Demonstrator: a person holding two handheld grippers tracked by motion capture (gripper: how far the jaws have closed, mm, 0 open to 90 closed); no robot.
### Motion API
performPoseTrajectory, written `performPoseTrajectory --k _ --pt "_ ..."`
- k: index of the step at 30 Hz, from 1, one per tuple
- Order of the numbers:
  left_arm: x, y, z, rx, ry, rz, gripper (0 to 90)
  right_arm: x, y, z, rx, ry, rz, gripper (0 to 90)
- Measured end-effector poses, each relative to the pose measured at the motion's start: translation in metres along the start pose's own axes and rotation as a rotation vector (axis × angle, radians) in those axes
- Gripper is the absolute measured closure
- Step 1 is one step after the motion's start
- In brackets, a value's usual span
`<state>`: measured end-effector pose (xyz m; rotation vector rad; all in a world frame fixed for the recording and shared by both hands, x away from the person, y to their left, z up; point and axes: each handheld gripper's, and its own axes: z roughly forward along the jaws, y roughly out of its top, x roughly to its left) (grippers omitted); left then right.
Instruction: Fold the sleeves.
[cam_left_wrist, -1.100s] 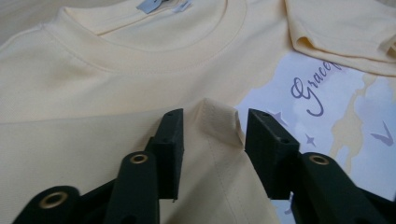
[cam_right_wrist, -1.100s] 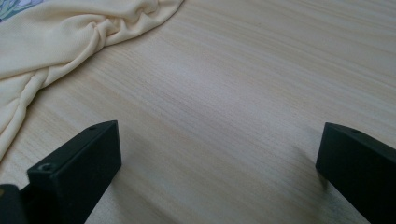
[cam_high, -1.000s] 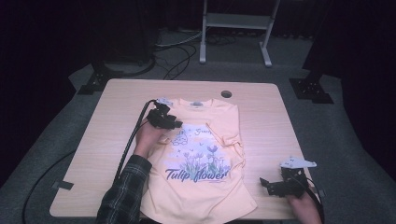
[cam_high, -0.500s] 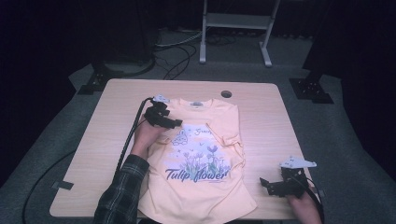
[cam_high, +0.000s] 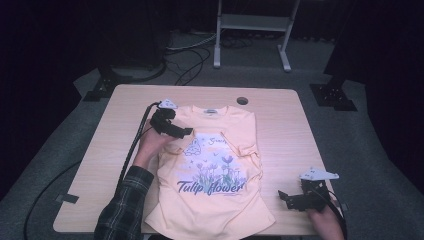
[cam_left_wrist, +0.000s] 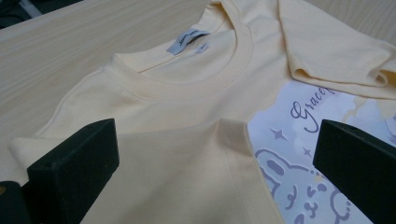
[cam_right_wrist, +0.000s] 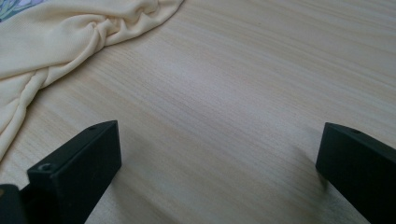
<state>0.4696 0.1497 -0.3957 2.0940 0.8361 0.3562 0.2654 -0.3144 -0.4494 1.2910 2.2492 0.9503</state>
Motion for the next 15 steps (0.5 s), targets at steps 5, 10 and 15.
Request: performPoseTrajectory --k 5,10,15 --pt "0.007 0.0 -0.009 -0.031 0.004 0.001 0.0 0.0 0.0 0.0 0.0 0.0 0.0 0.0" --pt "0.014 -0.004 -0.015 -0.032 0.014 0.012 0.0 0.0 0.0 0.0 0.0 0.0 0.0 0.0" --pt "0.017 -0.005 -0.017 -0.051 0.017 0.014 0.0 0.0 0.0 0.0 0.0 0.0 0.0 0.0"
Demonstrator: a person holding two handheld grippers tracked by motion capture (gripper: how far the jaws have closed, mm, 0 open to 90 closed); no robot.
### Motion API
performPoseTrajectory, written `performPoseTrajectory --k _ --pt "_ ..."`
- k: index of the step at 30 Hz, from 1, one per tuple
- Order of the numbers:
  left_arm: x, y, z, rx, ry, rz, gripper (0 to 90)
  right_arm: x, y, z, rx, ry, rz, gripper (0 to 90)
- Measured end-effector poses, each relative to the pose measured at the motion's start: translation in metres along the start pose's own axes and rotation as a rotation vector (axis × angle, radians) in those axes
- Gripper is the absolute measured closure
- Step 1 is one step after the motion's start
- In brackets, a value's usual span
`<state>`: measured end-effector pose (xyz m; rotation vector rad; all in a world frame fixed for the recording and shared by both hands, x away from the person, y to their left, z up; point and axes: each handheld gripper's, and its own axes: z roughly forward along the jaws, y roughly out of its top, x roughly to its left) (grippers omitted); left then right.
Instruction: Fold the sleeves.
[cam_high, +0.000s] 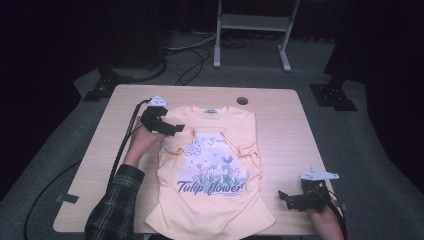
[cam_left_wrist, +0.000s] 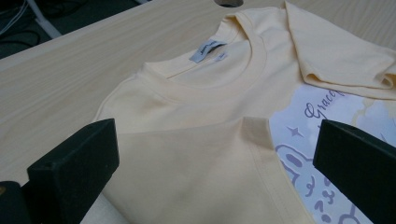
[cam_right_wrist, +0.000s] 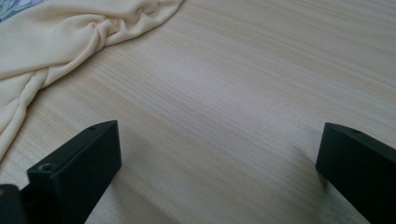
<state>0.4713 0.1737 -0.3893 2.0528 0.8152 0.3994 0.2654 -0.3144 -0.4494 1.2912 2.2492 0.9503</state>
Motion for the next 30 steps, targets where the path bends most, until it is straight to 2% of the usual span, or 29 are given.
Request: performPoseTrajectory --k 9,18,30 --pt "0.003 -0.01 0.014 0.069 0.014 0.02 0.0 0.0 0.0 0.0 0.0 0.0 0.0 0.0" --pt "0.008 -0.021 0.022 0.086 0.011 0.01 0.0 0.0 0.0 0.0 0.0 0.0 0.0 0.0" --pt "0.004 -0.025 0.033 0.122 0.01 0.036 0.0 0.0 0.0 0.0 0.0 0.0 0.0 0.0"
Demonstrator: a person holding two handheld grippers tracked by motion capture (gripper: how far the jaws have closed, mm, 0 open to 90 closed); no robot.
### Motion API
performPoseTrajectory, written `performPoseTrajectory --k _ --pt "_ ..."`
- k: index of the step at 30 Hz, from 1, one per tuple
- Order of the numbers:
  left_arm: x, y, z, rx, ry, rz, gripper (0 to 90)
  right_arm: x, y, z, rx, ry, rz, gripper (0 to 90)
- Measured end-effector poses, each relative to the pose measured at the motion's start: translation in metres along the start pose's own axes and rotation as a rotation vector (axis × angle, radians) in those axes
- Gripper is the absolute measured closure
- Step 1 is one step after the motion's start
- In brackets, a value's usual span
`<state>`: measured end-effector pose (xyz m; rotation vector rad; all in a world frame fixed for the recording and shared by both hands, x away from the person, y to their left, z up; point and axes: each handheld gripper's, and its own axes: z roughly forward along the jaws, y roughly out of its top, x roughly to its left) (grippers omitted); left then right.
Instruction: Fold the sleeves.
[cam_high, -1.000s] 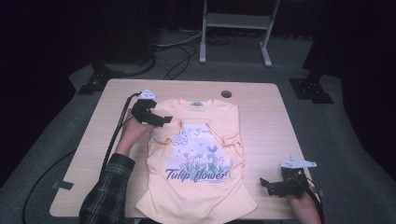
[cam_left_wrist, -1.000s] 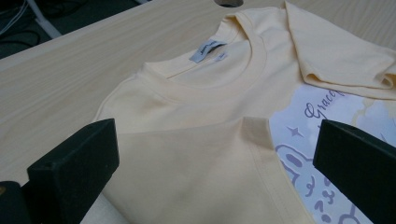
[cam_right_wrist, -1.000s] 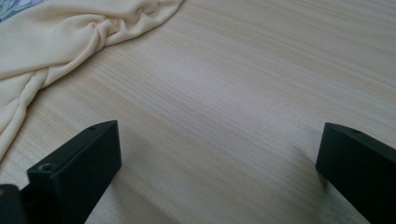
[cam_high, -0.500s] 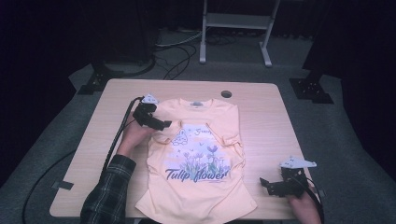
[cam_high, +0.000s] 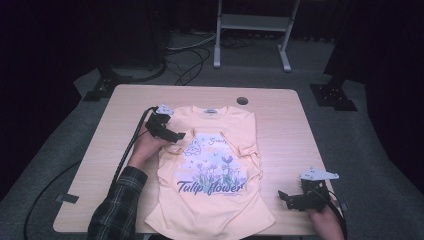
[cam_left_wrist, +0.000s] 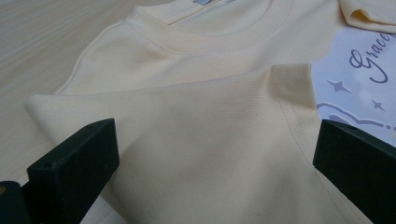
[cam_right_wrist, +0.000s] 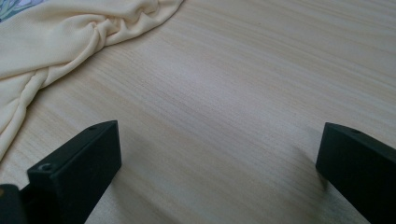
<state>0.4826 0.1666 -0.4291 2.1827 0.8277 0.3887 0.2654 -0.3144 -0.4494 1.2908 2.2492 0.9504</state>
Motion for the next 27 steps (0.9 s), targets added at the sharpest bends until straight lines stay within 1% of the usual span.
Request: performPoseTrajectory --k 10,18,24,27 --pt "-0.001 -0.0034 0.0064 0.04 0.009 0.018 0.0 0.0 0.0 0.0 0.0 0.0 0.0 0.0" --pt "-0.002 -0.0049 0.0088 0.052 0.011 0.021 0.0 0.0 0.0 0.0 0.0 0.0 0.0 0.0" --pt "-0.0019 -0.0062 0.0094 0.043 0.007 0.018 0.0 0.0 0.0 0.0 0.0 0.0 0.0 0.0" --pt "-0.0016 -0.008 0.0095 0.03 0.005 0.013 0.0 0.0 0.0 0.0 0.0 0.0 0.0 0.0"
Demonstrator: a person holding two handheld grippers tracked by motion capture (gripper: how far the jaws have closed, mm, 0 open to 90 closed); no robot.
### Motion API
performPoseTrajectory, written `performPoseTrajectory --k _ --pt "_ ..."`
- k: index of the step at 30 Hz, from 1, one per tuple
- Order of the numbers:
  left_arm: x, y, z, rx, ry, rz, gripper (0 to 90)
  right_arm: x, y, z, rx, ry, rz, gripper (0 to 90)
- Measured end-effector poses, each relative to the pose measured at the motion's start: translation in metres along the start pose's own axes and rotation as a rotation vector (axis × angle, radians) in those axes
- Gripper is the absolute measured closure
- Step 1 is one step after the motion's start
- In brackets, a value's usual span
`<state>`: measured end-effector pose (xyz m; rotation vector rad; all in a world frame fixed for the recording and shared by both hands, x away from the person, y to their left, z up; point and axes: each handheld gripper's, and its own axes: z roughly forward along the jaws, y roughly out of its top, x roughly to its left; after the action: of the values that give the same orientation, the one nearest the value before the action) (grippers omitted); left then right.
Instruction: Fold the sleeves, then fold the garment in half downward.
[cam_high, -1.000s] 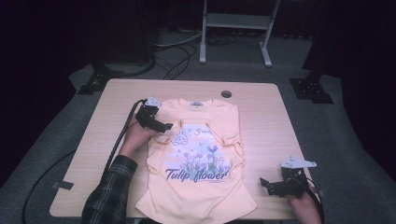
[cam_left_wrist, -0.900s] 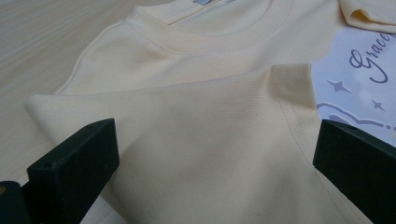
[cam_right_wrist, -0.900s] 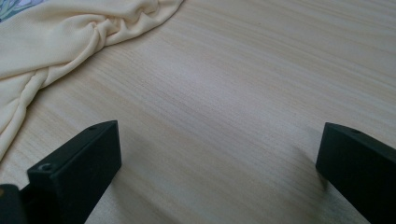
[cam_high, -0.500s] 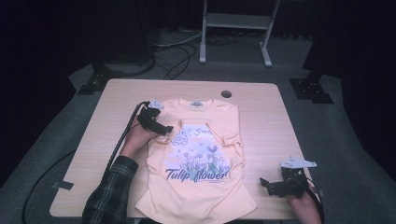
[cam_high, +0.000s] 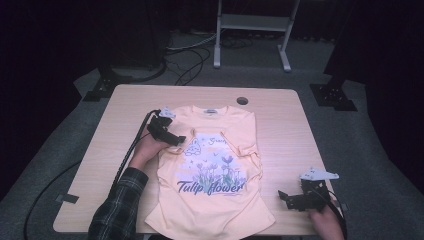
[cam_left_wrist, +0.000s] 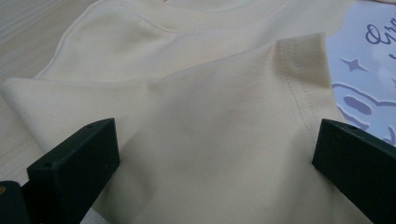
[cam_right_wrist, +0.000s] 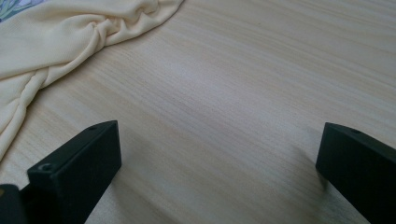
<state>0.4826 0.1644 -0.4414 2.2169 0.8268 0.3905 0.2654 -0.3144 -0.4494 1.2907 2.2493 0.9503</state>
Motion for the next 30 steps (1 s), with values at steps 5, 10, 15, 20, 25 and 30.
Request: performPoseTrajectory --k 5,10,15,20,25,30 --pt "0.0 0.0 0.0 -0.002 -0.001 0.003 0.0 0.0 0.0 0.0 0.0 0.0 0.001 0.0" --pt "0.0 0.0 0.0 -0.001 0.001 0.004 0.0 0.0 0.0 -0.001 -0.008 -0.007 -0.02 0.0" --pt "0.0 0.0 0.0 -0.002 0.001 0.002 0.0 0.001 0.004 -0.005 -0.027 -0.016 -0.033 0.0" --pt "0.0 0.0 0.0 -0.003 0.001 0.001 0.0 0.0 0.01 -0.009 -0.05 -0.008 -0.026 0.0" --pt "0.0 0.0 0.0 -0.003 0.001 0.0 0.0 -0.001 0.02 -0.012 -0.079 0.011 -0.018 0.0" --pt "0.0 0.0 0.0 -0.002 0.002 -0.001 0.0 -0.001 0.03 -0.013 -0.092 0.03 -0.019 0.0"
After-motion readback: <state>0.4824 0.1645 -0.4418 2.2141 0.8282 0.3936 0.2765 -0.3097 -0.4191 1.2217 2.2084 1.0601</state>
